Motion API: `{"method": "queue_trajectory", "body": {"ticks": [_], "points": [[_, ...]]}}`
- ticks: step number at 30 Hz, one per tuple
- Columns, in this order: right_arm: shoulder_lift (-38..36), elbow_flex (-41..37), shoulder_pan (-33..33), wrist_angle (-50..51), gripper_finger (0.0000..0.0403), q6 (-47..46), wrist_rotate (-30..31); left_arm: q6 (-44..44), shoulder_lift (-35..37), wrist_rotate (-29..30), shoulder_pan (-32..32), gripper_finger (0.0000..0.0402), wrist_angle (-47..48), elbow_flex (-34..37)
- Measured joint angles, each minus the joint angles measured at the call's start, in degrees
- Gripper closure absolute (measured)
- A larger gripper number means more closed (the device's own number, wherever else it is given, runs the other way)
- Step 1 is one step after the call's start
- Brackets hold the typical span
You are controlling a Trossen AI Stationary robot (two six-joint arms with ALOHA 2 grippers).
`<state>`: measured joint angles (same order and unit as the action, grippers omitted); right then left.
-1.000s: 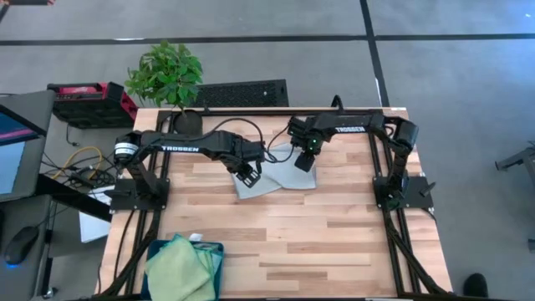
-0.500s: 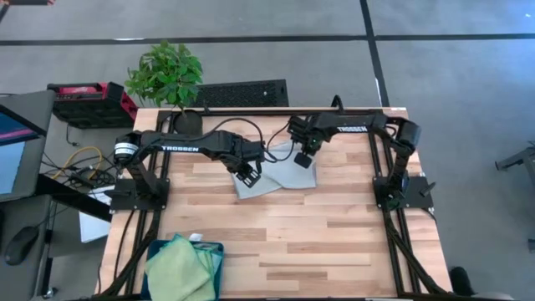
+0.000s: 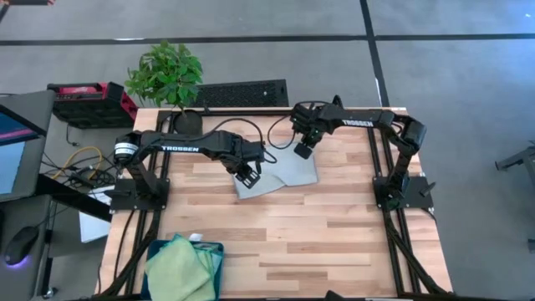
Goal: Fold microfiber towels
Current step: Fold the gray microfiber towel
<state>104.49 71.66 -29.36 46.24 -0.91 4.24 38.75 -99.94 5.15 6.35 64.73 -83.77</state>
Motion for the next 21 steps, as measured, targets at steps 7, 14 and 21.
{"method": "queue_trajectory", "body": {"ticks": [7, 14, 21], "points": [[0.0, 0.0, 0.0, -0.54, 0.0309, 2.89, 0.01, -0.08, 0.0, 0.0, 0.0, 0.0271, 0.04, 0.0], [0.07, 2.31, 2.67, 10.49, 0.0251, 8.94, -10.79, -0.02, 0.0, -2.19, -0.59, 0.0271, 0.15, -0.02], [-1.36, 2.26, 10.28, 22.57, 0.0228, 17.14, -13.79, 0.01, 0.0, 0.49, -4.77, 0.0271, 2.04, -2.87]]}}
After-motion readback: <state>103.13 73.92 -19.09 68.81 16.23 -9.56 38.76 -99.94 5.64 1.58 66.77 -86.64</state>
